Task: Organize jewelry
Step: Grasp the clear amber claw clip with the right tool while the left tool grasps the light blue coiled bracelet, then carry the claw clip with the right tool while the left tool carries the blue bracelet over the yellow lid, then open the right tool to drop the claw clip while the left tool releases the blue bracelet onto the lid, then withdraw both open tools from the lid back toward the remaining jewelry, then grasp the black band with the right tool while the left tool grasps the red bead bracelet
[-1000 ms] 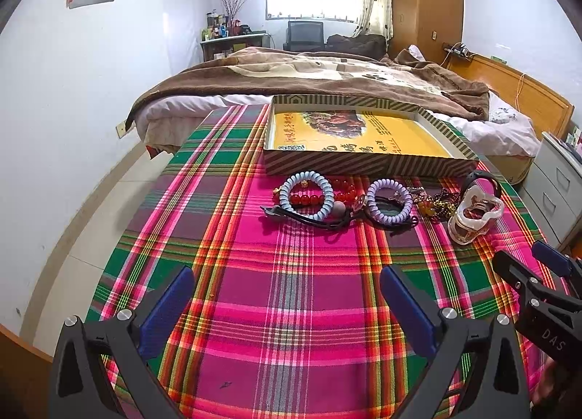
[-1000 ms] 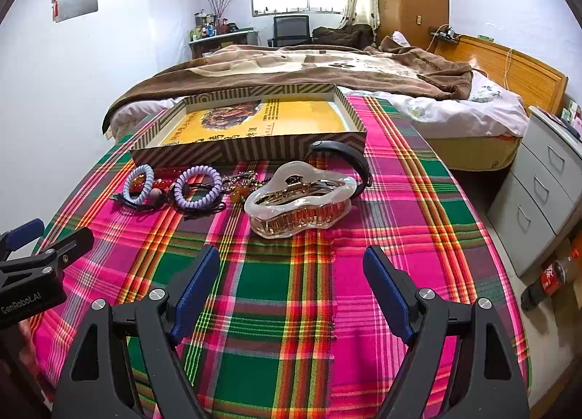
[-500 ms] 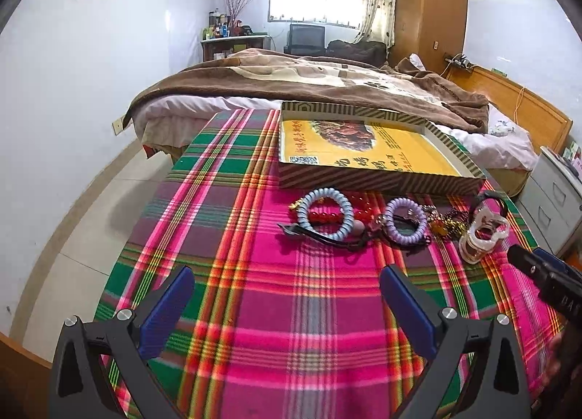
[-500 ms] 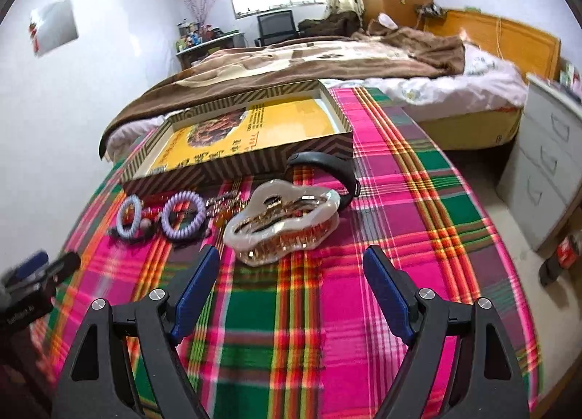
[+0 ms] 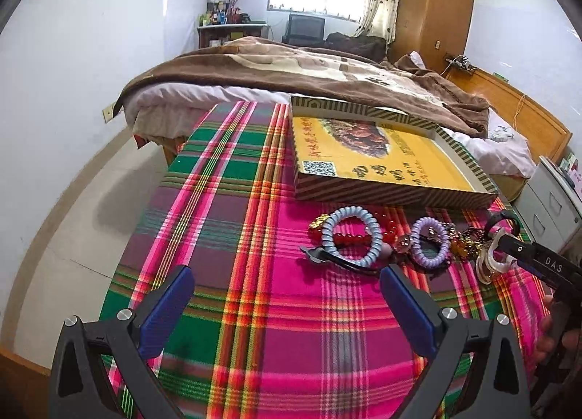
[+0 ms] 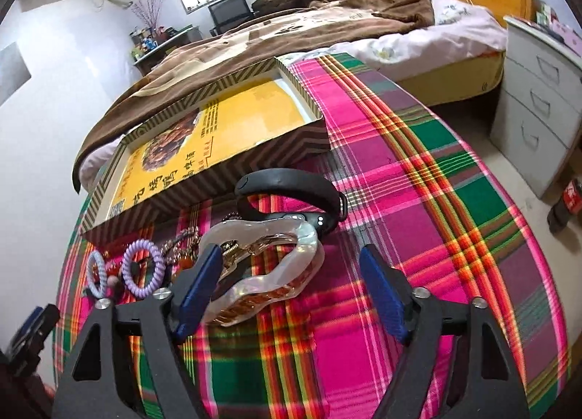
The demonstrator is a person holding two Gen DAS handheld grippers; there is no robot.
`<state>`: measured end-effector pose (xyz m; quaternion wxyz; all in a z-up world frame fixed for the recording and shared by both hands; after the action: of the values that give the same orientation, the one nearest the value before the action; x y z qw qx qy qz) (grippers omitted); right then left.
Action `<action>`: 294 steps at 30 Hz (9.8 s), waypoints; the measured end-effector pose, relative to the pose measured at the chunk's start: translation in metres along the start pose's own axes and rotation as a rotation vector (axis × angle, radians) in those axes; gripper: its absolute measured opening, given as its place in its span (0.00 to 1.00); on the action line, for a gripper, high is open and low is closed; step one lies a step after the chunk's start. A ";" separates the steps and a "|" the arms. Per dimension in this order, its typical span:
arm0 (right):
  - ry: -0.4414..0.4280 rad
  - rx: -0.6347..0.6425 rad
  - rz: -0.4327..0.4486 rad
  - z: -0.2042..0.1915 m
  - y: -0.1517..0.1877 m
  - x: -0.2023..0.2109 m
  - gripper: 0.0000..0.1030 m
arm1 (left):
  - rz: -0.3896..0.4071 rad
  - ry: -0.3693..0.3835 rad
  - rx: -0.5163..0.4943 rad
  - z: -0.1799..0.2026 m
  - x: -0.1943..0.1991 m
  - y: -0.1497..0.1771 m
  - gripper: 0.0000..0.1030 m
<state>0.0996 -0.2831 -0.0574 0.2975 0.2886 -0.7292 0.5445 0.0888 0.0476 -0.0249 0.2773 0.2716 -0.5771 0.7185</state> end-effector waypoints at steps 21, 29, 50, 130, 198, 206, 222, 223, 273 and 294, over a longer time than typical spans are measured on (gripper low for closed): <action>-0.023 0.018 0.025 0.011 -0.011 0.014 0.20 | -0.112 0.038 -0.086 0.022 -0.059 -0.026 0.96; -0.025 0.000 -0.023 0.008 -0.006 0.004 0.44 | -0.132 0.038 -0.104 0.027 -0.071 -0.029 0.96; -0.053 -0.010 0.035 0.012 -0.012 0.014 0.21 | -0.171 0.081 -0.123 0.041 -0.083 -0.028 0.50; -0.156 0.052 0.205 -0.011 -0.064 0.074 0.20 | 0.004 0.187 -0.302 0.083 -0.002 -0.061 0.24; -0.177 -0.017 -0.072 -0.028 -0.182 -0.074 0.37 | -0.110 0.143 -0.184 0.103 -0.114 -0.139 0.62; -0.217 0.007 -0.027 -0.034 -0.164 -0.030 0.38 | -0.051 0.131 -0.195 0.106 -0.063 -0.119 0.63; -0.093 0.271 0.064 -0.014 -0.079 0.012 0.49 | 0.032 0.154 -0.126 0.067 -0.002 -0.057 0.79; -0.079 0.285 0.061 -0.008 -0.073 0.008 0.49 | 0.027 0.153 -0.116 0.062 -0.002 -0.053 0.80; -0.165 0.303 0.098 0.012 -0.040 -0.008 0.15 | -0.210 -0.011 -0.122 0.044 -0.104 -0.035 0.79; -0.183 0.289 0.105 0.009 -0.041 -0.007 0.15 | -0.195 0.086 -0.230 0.079 -0.089 -0.019 0.09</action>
<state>0.1330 -0.3012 -0.0391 0.1565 0.3380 -0.6815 0.6300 0.1703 -0.0341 -0.0601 0.3997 0.2618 -0.6139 0.6283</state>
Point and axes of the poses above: each gripper's, at about its wrist camera, not at the fingertips, and x roughly against the way its jaws point, z to its right, y to its underside, the point moved 6 cm from there along -x, roughly the way its jaws point, and after that the axes turned 7 degrees about x, right-handed, at the moved point
